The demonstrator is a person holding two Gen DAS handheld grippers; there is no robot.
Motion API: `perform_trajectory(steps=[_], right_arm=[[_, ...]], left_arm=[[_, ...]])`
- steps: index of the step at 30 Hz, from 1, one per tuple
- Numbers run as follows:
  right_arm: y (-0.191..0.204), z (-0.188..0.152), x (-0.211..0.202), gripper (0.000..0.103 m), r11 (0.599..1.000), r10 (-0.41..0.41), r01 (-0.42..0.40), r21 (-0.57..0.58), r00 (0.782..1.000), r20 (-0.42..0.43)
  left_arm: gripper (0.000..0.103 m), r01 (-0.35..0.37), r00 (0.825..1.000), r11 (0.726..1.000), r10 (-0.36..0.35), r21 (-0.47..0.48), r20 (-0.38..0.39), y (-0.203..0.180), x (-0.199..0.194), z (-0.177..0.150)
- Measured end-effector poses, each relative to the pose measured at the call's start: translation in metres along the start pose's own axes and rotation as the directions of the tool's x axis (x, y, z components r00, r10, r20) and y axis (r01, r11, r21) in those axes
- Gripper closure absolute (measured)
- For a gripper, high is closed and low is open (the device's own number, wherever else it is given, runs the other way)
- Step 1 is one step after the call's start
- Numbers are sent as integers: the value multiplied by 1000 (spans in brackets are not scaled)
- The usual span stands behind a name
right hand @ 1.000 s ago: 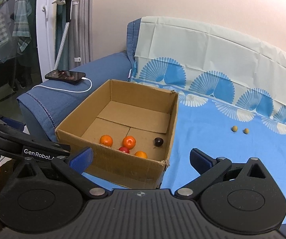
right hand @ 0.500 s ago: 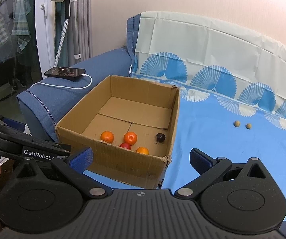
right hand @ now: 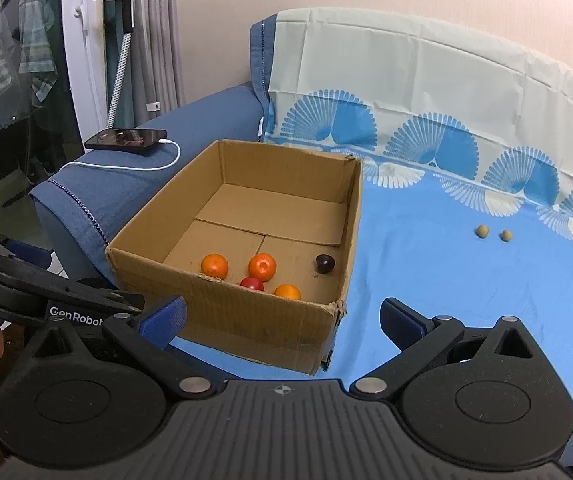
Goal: Organize fruits
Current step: 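Move both tools back toward the two tan round fruits on the sheet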
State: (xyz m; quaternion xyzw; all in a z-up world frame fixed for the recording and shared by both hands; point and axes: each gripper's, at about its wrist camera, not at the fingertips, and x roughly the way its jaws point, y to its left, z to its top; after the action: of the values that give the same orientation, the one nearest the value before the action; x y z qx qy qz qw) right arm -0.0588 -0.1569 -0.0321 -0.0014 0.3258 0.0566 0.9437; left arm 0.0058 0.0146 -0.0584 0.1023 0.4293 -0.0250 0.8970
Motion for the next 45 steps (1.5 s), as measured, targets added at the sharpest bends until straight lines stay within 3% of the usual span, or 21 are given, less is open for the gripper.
perform_trajectory(steps=[14,25,32,38,45], right_arm=[[-43,-4,13,1,991,-9,9,136,1000,-2],[-121,-15,9,1,948,-125,124,294,992,-15],[-180,-23,7,1,903,-237,229,363,971,-23],[-230,-28,13,1,857,-322,308,414,946,-39],[-286,-30,39,1,815,-385,368,447,921,-57]], left_arm=[[0,-32,999,992,33,121,-10,-36,12,19],[0,15,1000,980,-17,199,6,-91,19,55],[0,78,995,965,-91,251,40,-145,18,89],[0,150,986,950,-163,273,25,-196,31,123],[0,209,977,938,-214,275,-13,-260,76,168]])
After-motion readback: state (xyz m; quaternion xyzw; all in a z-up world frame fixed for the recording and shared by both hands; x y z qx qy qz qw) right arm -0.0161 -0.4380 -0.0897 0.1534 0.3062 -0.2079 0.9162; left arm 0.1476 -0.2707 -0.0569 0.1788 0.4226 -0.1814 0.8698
